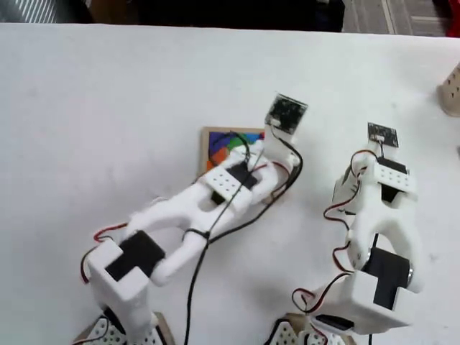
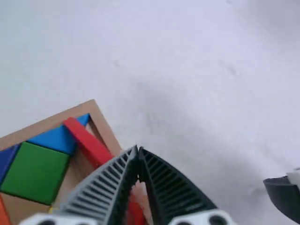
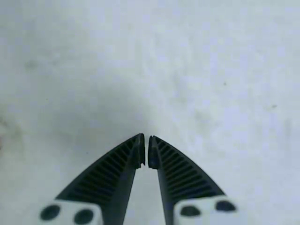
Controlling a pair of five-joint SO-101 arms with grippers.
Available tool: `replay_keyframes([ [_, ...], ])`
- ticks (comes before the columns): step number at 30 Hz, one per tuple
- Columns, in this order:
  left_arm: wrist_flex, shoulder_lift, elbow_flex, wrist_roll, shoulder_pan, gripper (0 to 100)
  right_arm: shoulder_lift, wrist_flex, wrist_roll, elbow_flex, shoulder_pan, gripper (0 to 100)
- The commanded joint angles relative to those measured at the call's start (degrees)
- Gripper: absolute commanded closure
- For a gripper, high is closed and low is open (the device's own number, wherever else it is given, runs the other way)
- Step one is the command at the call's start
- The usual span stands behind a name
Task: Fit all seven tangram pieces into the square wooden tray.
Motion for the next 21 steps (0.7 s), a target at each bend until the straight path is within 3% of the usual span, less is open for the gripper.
replay_keyframes([
  [1,-1.32,-1.54,0.7,0.35,-2.59,98,-2.68,-0.75,0.7,-0.26,0.31,98.1],
  [21,-2.55,-31.43,23.03,-0.62,-9.98,98,-2.68,-0.48,0.7,-0.09,0.22,98.1],
])
